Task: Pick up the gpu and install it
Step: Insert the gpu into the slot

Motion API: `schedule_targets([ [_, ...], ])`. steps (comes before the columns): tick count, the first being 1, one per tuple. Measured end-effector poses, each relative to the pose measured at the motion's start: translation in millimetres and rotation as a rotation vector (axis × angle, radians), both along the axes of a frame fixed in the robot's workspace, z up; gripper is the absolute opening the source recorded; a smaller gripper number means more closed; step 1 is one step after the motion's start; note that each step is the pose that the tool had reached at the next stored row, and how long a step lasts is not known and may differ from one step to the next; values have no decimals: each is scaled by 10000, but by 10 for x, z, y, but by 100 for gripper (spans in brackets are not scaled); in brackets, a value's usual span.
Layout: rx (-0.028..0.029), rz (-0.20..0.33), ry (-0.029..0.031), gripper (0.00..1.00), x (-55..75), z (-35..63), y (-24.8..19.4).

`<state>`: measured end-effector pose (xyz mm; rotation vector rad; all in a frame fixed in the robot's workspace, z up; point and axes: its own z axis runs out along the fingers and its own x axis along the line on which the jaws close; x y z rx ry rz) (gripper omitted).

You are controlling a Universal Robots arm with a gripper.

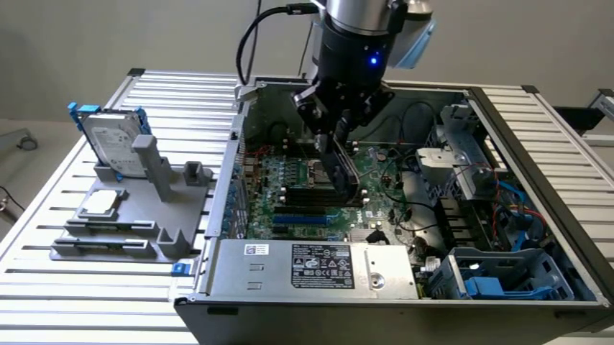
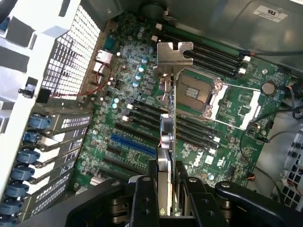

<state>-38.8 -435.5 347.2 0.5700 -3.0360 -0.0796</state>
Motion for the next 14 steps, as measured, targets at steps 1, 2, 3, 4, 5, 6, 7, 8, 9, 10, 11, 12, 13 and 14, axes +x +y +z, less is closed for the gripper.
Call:
schedule_targets([
  [1,-1,179,1,26,0,0,0],
  [2,-1,359,0,26,0,0,0],
  [3,-2,539,1,26,0,1,0],
  [4,-1,719,0,26,0,0,0],
  [5,-2,899,0,26,0,1,0],
  [6,-2,1095,1,26,0,1,0],
  [7,-2,1275,1,26,0,1,0],
  [8,-2,1455,1,26,0,1,0],
  [9,-2,1635,1,26,0,1,0],
  [10,-2,1815,1,26,0,1,0],
  [11,-1,1994,0,26,0,0,0],
  [12,-1,2175,1,26,0,0,0],
  [13,-2,2353,1,26,0,1,0],
  [14,-2,2550,1,26,0,1,0],
])
